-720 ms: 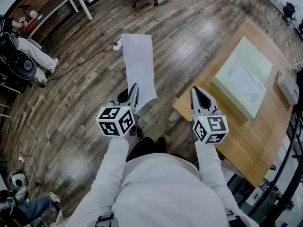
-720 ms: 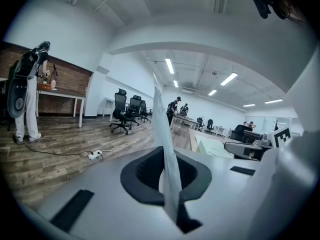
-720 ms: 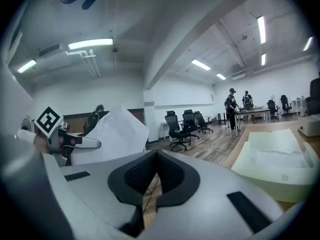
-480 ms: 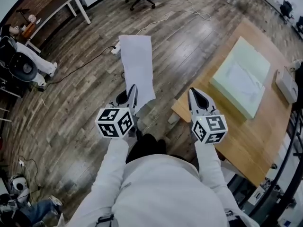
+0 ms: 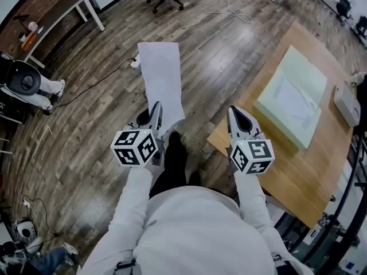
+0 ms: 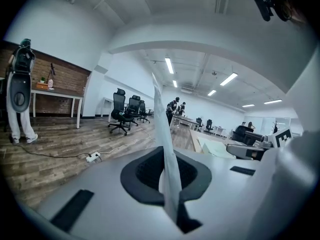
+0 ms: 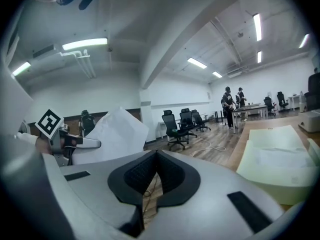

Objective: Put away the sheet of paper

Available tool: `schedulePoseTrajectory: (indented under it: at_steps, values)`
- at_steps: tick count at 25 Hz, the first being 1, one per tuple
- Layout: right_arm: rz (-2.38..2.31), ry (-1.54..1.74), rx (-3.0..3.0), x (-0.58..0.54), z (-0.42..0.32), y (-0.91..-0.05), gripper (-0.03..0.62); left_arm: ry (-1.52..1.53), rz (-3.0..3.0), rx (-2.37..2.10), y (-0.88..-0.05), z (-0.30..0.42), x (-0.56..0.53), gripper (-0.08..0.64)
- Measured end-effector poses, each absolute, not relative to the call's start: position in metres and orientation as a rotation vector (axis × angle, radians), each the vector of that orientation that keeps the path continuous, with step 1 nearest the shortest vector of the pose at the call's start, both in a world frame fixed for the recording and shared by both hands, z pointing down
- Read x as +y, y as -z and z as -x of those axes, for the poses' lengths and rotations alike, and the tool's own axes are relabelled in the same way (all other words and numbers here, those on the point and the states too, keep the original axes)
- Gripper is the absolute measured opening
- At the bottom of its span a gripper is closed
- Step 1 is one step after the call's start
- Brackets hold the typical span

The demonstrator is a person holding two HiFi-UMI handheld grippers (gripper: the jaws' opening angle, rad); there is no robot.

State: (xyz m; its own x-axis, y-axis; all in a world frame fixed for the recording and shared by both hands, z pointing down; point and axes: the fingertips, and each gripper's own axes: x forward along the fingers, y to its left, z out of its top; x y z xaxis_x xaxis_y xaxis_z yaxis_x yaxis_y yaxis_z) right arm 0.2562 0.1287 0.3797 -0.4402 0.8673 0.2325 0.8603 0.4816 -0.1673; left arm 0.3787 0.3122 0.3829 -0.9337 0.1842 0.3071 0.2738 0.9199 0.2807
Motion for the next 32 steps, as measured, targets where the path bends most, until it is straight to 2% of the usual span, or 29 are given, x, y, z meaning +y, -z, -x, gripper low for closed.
schedulePoseTrajectory:
  at_steps: [22, 32]
  values:
    - [1.147, -0.037, -2.538, 0.299, -0.094, -0.403, 0.026, 0.495, 0.084, -2.745, -0.414, -0.191, 0.514, 0.017]
    - [0.920, -0.051, -2.619, 0.300, -0.045, -0.406, 0.026, 0.503, -0.088, -2.713, -0.429, -0.122, 0.541, 0.017]
